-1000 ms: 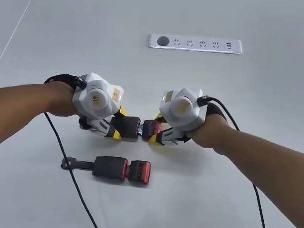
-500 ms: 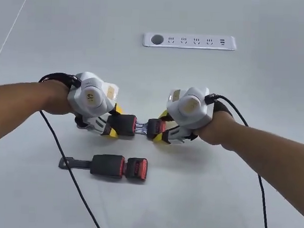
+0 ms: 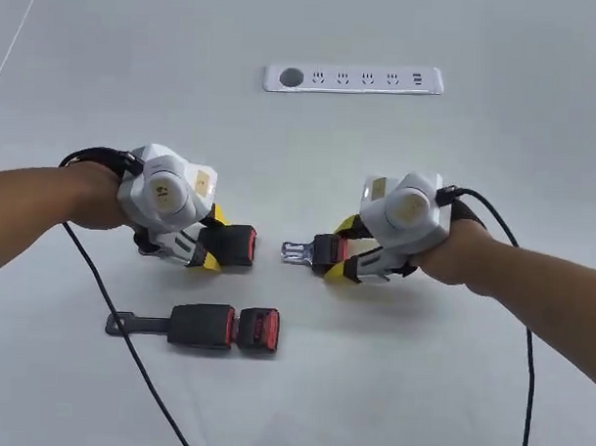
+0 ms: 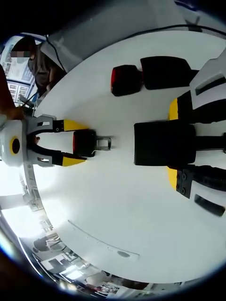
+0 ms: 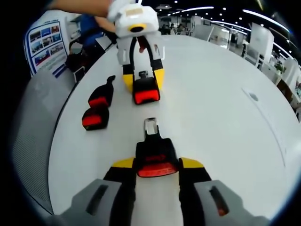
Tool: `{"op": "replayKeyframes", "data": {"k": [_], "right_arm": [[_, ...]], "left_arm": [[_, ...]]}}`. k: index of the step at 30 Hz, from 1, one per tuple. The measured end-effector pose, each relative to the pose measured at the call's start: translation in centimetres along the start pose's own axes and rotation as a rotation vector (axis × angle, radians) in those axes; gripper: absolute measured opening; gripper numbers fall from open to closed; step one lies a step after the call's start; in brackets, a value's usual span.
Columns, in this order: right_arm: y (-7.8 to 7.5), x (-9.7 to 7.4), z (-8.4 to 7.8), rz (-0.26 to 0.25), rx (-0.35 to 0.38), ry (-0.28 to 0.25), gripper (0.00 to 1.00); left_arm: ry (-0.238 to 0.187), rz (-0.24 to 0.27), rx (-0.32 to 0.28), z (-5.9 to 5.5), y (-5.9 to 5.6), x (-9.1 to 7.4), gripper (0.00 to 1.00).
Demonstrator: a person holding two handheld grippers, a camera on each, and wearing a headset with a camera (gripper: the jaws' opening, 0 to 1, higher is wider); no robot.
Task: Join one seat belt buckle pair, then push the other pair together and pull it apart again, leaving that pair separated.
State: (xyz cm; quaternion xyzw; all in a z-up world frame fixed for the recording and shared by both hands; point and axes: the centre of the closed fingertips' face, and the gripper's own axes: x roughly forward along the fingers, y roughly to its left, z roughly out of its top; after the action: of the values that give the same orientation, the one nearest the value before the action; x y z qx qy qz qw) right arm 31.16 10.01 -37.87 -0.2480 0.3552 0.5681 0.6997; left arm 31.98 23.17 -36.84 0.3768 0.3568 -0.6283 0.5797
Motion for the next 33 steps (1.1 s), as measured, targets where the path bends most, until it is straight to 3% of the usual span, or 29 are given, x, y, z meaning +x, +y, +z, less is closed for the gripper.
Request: {"op": "replayKeyframes", "data": {"k": [22,33], "right_arm": [[-1.2,-4.5,-5.2,-0.039,0.074,0.028,0.35],[-0.7,-5.7,-4.9,-0.040,0.087,0.019,0.36]], "left_arm": [[0.014,0.003,0.003,0.0,0.0,0.0,0.35],[0.020,0.005,-0.007,0.1,0.0,0.0,0.35]]}}
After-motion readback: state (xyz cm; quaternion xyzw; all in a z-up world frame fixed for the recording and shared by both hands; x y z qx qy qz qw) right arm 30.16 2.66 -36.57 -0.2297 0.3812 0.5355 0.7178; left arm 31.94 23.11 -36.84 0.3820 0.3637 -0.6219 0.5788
